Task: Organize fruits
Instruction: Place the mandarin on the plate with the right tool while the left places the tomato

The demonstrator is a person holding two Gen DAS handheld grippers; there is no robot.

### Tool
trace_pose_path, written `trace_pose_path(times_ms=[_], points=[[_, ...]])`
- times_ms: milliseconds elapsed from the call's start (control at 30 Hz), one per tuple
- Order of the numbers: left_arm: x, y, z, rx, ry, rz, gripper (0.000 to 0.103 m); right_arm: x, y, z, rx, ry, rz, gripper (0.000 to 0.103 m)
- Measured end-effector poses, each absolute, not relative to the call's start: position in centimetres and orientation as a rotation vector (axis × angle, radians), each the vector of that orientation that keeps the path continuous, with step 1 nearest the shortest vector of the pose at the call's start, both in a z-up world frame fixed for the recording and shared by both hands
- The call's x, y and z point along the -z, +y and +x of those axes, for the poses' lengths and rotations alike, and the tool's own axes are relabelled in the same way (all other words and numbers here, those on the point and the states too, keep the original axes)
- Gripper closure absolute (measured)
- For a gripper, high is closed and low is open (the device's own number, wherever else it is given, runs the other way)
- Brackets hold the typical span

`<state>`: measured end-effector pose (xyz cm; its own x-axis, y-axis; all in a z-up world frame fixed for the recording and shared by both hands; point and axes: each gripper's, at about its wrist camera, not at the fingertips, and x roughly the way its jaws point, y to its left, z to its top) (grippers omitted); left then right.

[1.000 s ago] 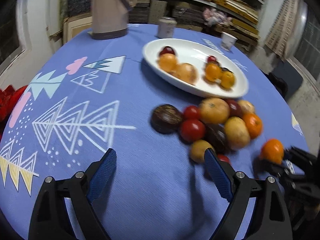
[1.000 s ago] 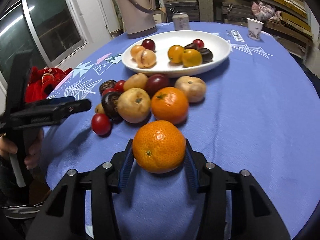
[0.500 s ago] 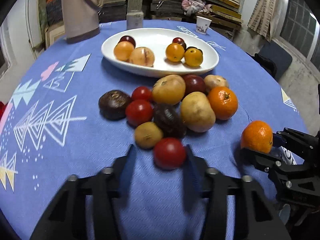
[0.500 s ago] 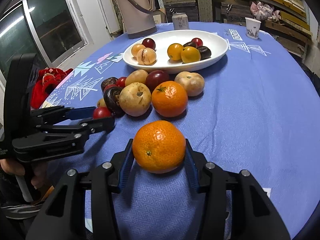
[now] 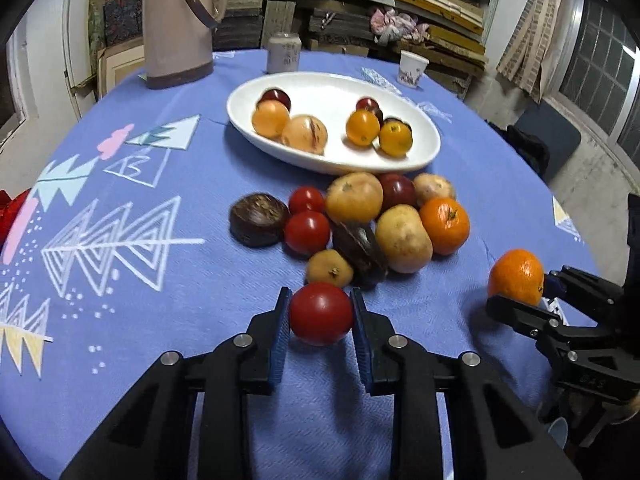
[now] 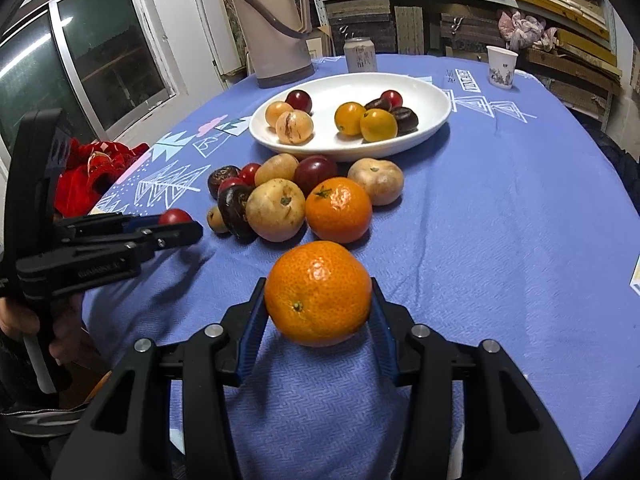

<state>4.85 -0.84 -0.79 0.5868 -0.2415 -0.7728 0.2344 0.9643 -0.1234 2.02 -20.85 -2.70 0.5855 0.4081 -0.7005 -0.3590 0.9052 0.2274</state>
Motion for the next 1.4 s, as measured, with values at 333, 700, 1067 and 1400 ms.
trace_pose_path(times_ms=[333,700,1067,1400], points=[[-2.1,-0.7,5.0,0.273,0.836,0.030,0.074,0.0,-21.0,2.2,-0.447,0.776,0.031,0.057],[-5.7,-1.6,11.3,0.299,0.765,0.013,0.074,-4.4,-21.0,7.7,-0.420,0.710,0.012,0.057],[-3.6,-3.2,19.1,0.275,0.842,0.006,0.074,-3.6,-18.5,16.1,-0.378,0.766,-0.006,0.056],[-1.5,-3.7,24.2,0.264,0.912,-0.017,0.072,-0.6,-18.6,23.2,-0.338,0.884,0.038,0.056]])
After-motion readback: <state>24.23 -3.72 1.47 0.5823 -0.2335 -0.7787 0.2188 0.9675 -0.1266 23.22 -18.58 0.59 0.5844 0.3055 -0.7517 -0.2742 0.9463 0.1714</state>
